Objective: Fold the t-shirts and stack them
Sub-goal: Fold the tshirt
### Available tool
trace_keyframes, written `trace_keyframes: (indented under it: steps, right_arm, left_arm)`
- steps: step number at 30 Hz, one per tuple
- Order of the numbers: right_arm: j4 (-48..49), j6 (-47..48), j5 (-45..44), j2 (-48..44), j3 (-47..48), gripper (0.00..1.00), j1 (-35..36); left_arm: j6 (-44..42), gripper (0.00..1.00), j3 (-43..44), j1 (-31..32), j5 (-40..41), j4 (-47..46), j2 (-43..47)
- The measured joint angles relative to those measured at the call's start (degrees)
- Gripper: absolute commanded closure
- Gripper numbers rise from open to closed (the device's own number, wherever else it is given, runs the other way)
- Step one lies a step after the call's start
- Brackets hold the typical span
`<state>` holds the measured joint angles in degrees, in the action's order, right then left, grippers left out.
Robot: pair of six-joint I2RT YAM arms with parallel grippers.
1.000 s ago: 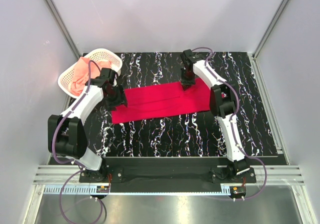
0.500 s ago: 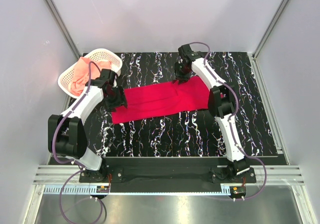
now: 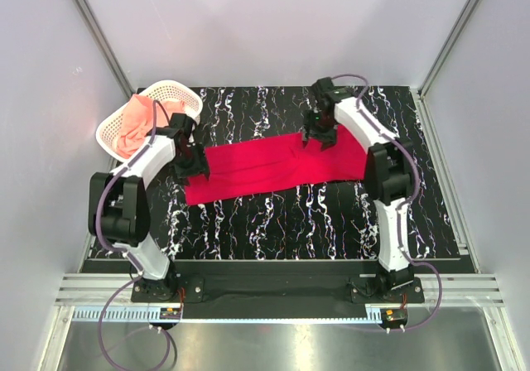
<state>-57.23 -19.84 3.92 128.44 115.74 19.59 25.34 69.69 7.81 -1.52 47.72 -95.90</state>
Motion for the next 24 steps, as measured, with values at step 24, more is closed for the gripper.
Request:
trace_keyframes:
  steps: [24]
  right_arm:
    - [4.2, 0.9, -7.8, -4.6, -18.7, 0.28, -12.7]
  left_arm:
    - [1.4, 0.30, -5.9, 0.1, 0.5, -1.8, -4.6]
